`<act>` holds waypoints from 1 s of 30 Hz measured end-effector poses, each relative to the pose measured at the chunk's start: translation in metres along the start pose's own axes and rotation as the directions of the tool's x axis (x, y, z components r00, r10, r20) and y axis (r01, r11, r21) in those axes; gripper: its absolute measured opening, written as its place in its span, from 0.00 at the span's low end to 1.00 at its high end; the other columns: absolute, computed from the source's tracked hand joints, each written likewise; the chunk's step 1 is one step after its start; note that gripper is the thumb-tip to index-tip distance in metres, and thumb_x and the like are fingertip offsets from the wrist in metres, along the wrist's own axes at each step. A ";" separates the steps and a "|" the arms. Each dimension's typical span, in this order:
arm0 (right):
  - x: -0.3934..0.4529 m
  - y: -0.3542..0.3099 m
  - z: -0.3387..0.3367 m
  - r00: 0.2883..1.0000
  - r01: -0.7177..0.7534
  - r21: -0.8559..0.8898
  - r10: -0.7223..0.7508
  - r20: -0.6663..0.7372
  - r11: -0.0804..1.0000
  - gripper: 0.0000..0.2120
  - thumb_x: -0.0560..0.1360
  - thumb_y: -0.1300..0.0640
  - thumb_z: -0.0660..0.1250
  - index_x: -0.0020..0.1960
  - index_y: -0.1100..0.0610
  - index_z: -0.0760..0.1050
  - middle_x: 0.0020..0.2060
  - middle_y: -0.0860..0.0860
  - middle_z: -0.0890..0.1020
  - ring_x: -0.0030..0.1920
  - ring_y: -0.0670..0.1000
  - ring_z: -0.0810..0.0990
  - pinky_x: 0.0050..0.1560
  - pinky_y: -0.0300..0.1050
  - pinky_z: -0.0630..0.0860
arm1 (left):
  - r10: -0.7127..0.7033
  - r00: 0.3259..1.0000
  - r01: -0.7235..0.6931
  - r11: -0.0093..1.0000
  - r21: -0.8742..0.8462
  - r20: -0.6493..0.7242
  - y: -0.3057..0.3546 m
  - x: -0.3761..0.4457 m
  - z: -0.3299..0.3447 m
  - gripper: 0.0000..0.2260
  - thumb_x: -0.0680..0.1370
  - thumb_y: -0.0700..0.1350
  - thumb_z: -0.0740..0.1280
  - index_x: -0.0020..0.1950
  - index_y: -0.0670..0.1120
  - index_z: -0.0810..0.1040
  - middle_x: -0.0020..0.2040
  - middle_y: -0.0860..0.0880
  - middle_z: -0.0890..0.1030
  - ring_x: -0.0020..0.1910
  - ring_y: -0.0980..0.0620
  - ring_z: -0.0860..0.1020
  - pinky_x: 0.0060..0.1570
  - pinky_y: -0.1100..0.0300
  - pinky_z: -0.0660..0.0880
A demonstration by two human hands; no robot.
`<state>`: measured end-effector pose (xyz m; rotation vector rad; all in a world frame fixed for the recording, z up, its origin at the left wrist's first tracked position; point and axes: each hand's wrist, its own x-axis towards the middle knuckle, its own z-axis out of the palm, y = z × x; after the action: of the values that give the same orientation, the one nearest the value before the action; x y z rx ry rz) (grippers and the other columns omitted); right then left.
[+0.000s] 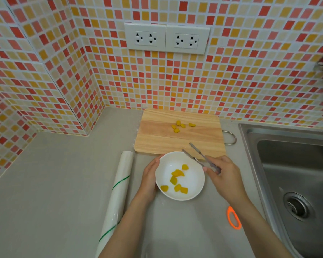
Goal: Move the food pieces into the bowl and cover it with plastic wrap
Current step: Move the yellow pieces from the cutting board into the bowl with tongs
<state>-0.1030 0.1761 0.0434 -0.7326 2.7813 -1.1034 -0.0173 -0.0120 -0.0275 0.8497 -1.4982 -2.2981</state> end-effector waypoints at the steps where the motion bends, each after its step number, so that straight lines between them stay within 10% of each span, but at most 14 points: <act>1: 0.007 0.002 0.001 1.000 -0.011 -0.003 0.011 -0.009 1.000 0.17 0.71 0.61 0.71 0.60 0.55 0.78 0.40 0.56 0.75 0.37 0.52 0.73 0.40 0.42 0.67 | -0.001 1.000 0.001 1.000 0.004 0.000 0.000 0.000 0.000 0.11 0.79 0.45 0.61 0.52 0.49 0.84 0.53 0.48 0.85 0.55 0.47 0.81 0.57 0.50 0.76; 19: 0.136 -0.008 0.075 0.989 -0.090 -0.202 0.111 0.096 0.975 0.12 0.75 0.58 0.65 0.57 0.58 0.80 0.55 0.61 0.77 0.56 0.61 0.76 0.51 0.50 0.75 | -0.031 0.999 0.031 0.999 0.016 0.022 0.000 0.003 -0.002 0.14 0.73 0.53 0.64 0.54 0.51 0.83 0.54 0.48 0.85 0.55 0.47 0.82 0.57 0.50 0.77; 30: 0.110 0.001 0.056 0.998 -0.022 -0.046 0.024 0.051 0.999 0.11 0.74 0.61 0.66 0.55 0.56 0.81 0.41 0.59 0.83 0.42 0.56 0.77 0.36 0.42 0.63 | -0.032 0.999 0.032 0.999 0.020 0.012 0.003 0.002 -0.002 0.11 0.79 0.45 0.61 0.52 0.50 0.84 0.52 0.50 0.86 0.52 0.52 0.83 0.48 0.60 0.79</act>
<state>-0.1885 0.0917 0.0143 -0.7207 2.7727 -1.0057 -0.0178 -0.0155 -0.0257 0.8723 -1.5257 -2.3188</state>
